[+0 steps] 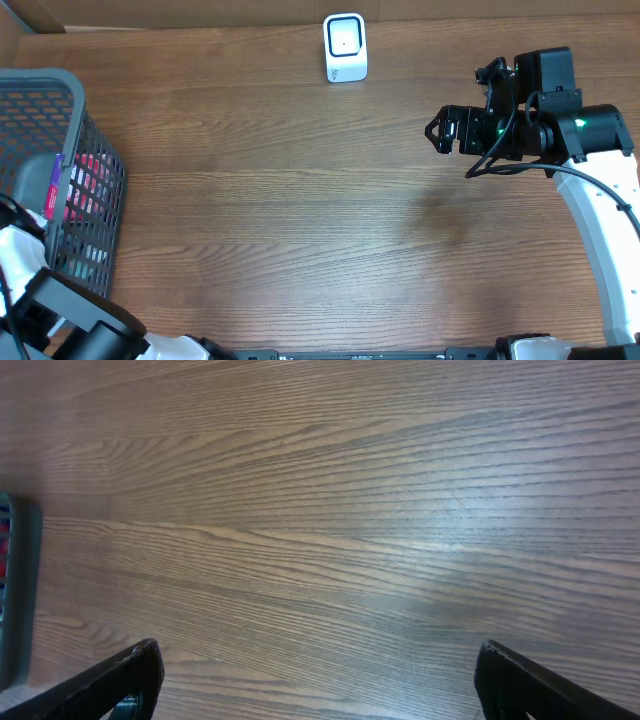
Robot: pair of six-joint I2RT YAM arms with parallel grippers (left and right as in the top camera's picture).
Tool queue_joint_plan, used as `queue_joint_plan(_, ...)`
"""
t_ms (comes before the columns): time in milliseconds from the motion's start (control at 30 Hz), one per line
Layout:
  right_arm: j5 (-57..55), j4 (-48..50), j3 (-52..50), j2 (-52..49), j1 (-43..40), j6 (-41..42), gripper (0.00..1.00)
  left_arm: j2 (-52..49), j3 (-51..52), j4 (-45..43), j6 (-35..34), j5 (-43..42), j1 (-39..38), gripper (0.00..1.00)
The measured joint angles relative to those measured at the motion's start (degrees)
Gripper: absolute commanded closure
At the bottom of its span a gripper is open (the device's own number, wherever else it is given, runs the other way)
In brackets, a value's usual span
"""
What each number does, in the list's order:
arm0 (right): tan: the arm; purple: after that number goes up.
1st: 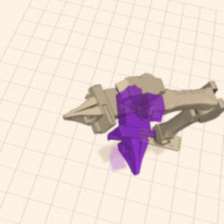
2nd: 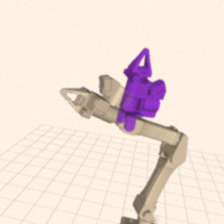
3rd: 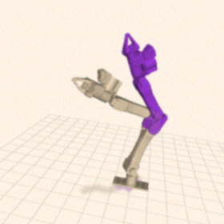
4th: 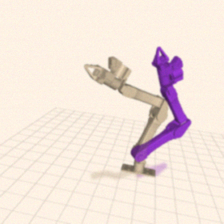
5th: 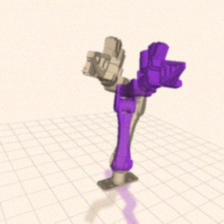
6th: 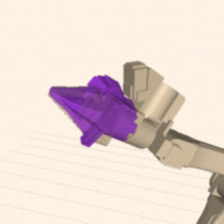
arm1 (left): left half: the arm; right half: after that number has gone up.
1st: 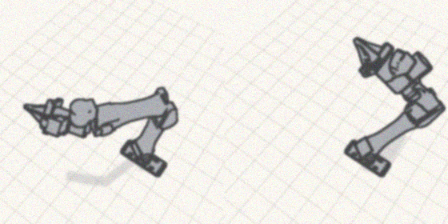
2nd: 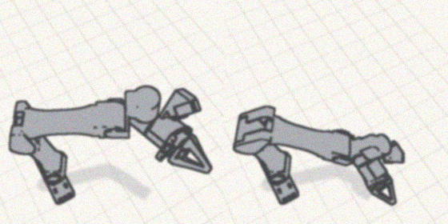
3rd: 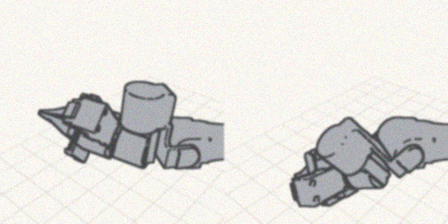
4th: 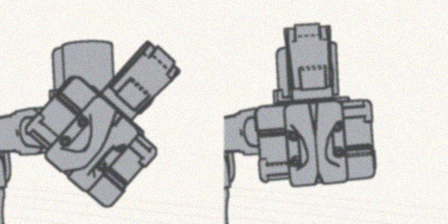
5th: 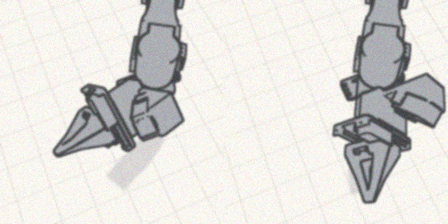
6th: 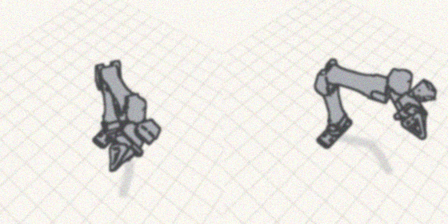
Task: Scan the item barcode
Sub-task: 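Lower left gripper into basket and grasp the teal wet-wipe pack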
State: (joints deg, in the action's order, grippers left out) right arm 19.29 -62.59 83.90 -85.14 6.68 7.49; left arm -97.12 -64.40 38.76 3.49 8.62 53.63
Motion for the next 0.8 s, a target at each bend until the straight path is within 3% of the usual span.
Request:
queue_joint_plan(133, -0.02, 0.04, 0.00, 0.00, 0.00, 0.00, 0.00, -0.17, 0.15, -0.02, 0.15, 0.04, 0.00, 0.88)
queue_joint_plan(167, 0.00, 0.07, 0.00, 0.00, 0.00, 0.00, 0.00, -0.17, 0.15, -0.02, 0.20, 0.11, 0.00, 0.94)
queue_joint_plan(500, -0.02, 0.42, 0.00, 0.00, 0.00, 0.00, 0.00, -0.04, -5.60, 6.29, -1.70, 0.39, -0.02, 0.96)
queue_joint_plan(800, 0.00, 0.42, 0.00, -0.02, 0.00, 0.00, 0.00, 0.35, -36.13, 23.39, -7.89, -1.36, -4.11, 0.96)
